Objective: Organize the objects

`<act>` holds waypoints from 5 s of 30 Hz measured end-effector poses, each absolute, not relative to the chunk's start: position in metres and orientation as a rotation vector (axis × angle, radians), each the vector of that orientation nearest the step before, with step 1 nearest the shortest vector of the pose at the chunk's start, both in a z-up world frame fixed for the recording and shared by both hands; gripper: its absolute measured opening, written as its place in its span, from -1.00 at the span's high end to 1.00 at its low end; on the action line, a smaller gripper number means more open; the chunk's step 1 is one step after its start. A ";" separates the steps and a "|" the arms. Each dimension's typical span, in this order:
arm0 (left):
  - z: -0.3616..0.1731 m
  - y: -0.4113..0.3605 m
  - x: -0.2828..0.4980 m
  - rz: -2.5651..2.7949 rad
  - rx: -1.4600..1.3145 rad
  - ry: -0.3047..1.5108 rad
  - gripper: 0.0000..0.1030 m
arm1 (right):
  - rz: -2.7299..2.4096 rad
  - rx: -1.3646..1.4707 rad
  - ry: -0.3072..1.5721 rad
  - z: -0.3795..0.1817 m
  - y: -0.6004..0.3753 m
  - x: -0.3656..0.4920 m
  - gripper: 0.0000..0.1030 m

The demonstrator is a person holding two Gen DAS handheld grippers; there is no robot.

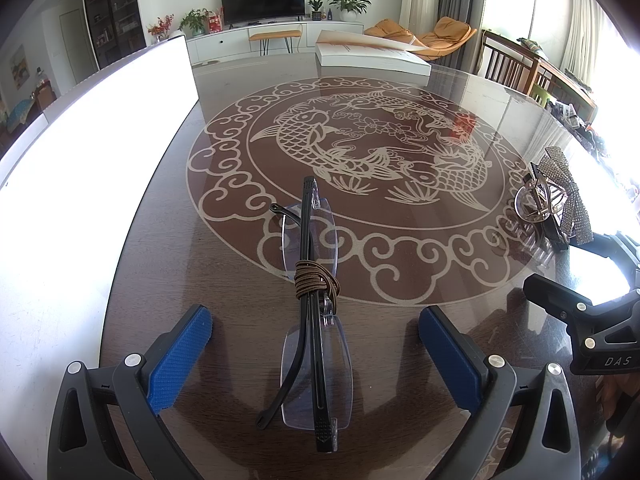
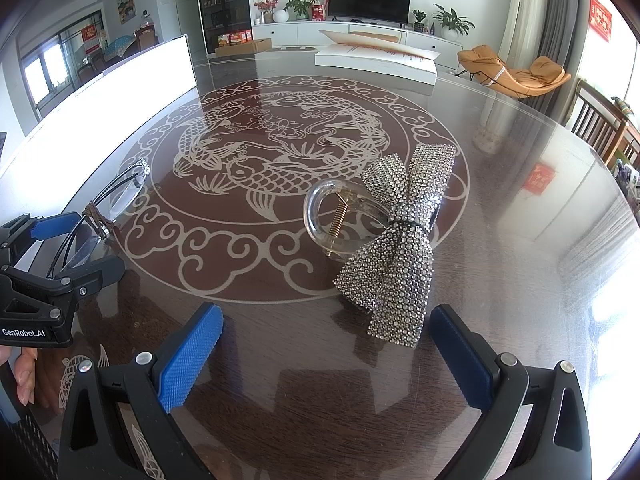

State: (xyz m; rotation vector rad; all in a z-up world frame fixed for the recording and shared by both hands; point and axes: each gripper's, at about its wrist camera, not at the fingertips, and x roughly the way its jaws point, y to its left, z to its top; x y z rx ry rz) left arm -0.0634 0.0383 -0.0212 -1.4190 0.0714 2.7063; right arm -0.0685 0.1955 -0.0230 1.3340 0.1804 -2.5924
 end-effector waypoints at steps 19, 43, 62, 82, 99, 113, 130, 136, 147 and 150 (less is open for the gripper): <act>-0.011 0.020 -0.067 2.606 -1.413 0.036 -0.62 | -2.587 1.342 0.083 0.001 0.208 -0.092 -1.00; 0.129 -0.092 0.012 2.753 -0.982 -0.401 0.80 | -2.358 1.090 -0.074 0.139 0.086 -0.075 0.00; 0.058 -0.269 0.014 2.954 -1.591 -0.455 -0.09 | -1.918 1.351 0.087 0.075 -0.166 -0.084 -0.34; 0.108 -0.247 0.051 3.194 -1.536 -0.451 -0.89 | -2.138 1.277 0.247 0.114 -0.138 -0.078 -0.87; 0.120 -0.246 0.062 3.283 -1.582 -0.284 -0.89 | -2.118 1.312 0.366 0.121 -0.164 -0.060 -0.87; 0.112 -0.256 0.064 3.275 -1.613 -0.341 -0.89 | -2.138 1.316 0.424 0.112 -0.173 -0.056 -0.87; 0.114 -0.265 0.063 3.288 -1.612 -0.366 -0.89 | -2.124 1.308 0.454 0.114 -0.180 -0.051 -0.87; 0.116 -0.266 0.063 3.291 -1.603 -0.372 -0.89 | -2.124 1.312 0.451 0.114 -0.181 -0.050 -0.87; 0.117 -0.266 0.065 3.303 -1.585 -0.376 -0.90 | -2.126 1.312 0.451 0.113 -0.179 -0.051 -0.87; 0.121 -0.262 0.070 3.355 -1.535 -0.347 -0.90 | -2.126 1.308 0.446 0.114 -0.179 -0.051 -0.87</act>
